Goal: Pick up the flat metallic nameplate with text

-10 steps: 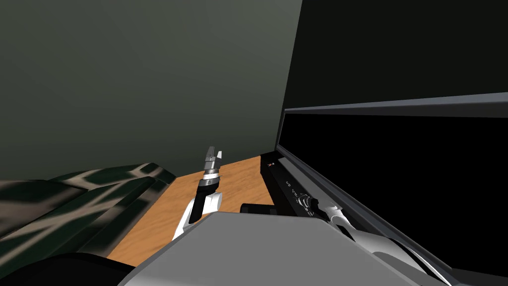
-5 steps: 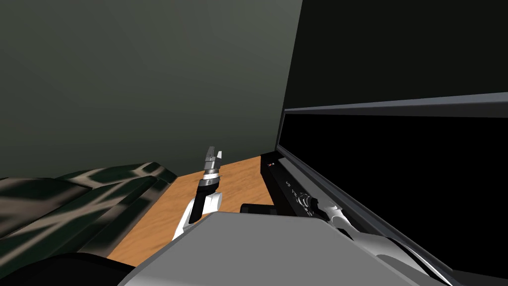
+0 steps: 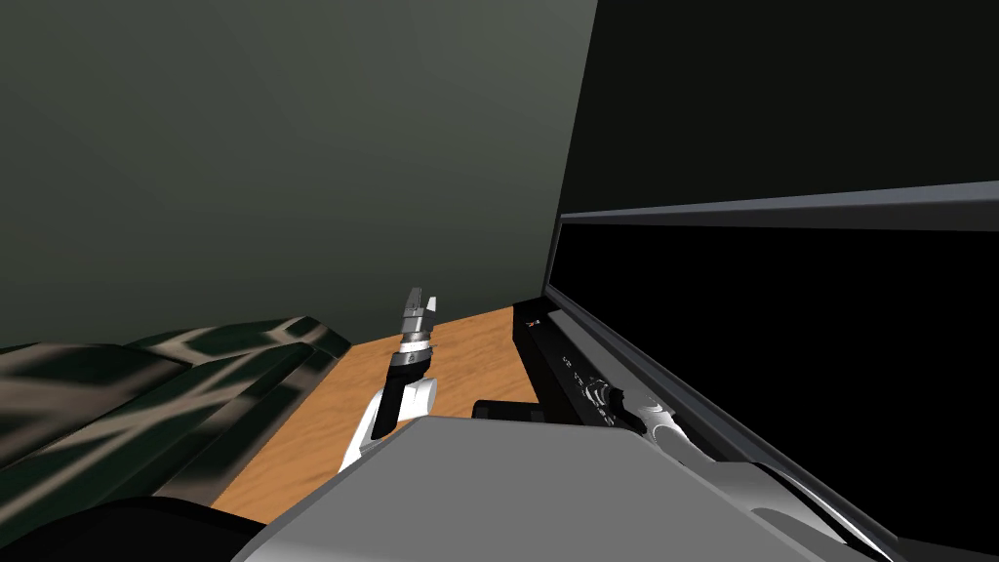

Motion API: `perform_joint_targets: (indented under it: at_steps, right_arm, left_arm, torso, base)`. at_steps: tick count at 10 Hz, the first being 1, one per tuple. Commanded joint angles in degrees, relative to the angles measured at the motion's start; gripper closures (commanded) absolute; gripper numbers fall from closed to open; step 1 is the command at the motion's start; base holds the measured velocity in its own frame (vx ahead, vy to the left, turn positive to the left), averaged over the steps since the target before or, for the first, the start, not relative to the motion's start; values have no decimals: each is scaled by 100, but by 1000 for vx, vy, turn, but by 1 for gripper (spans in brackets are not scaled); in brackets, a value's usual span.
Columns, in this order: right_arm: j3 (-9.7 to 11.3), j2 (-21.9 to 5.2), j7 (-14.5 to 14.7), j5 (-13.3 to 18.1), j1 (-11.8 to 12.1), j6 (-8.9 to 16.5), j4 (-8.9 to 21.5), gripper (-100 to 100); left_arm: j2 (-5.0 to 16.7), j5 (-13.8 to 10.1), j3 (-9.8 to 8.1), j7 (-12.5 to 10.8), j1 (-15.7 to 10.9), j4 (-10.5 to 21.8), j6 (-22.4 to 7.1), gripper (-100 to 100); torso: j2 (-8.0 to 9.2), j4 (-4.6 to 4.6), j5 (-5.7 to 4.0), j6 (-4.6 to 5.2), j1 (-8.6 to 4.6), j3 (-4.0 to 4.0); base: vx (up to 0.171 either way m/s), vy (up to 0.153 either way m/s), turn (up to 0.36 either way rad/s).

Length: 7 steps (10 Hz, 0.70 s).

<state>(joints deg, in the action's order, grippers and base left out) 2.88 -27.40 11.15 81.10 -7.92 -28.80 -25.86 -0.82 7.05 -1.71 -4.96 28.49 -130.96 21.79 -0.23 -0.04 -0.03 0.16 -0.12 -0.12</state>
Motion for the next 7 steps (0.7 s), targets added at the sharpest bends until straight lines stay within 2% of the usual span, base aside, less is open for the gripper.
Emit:
perform_joint_targets:
  at_steps: [1, 2, 3, 4, 5, 6, 7]
  right_arm:
    - [85, 3, 174, -286, -67, 1, 137, -100]
    - [85, 3, 174, -383, -67, 1, 137, -100]
    - [374, -63, 224, -585, -29, 176, 41, -100]
    - [509, -63, 224, -770, -29, 176, 41, -100]
    - [551, -63, 224, -907, -29, 176, 41, -100]
    - [779, -129, 275, -1104, 10, 352, -55, -100]
    - [956, -129, 275, -1264, 10, 352, -55, -100]
  left_arm:
    - [0, 0, 0, 0, 0, 0, 0, 0]
    - [0, 0, 0, 0, 0, 0, 0, 0]
    - [0, 0, 0, 0, 0, 0, 0, 0]
    - [0, 0, 0, 0, 0, 0, 0, 0]
    - [0, 0, 0, 0, 0, 0, 0, 0]
    - [0, 0, 0, 0, 0, 0, 0, 0]
    - [0, 0, 0, 0, 0, 0, 0, 0]
  torso:
    - [0, 0, 0, 0, 0, 0]
    - [-2, -1, 1, 1, 2, -1]
    - [-3, -1, 1, 1, 3, -2]
    - [-2, 0, 1, 0, 1, -1]
    - [0, 0, 0, 0, 0, 0]
    - [-1, 0, 0, 1, 1, -1]
    - [0, 0, 0, 1, 0, 0]
  base:
    - [0, 0, 0]
    - [0, 0, 0]
    - [-6, -6, 20]
    - [-10, -11, 35]
    - [-4, -4, 13]
    - [-6, -6, 21]
    - [-7, -7, 22]
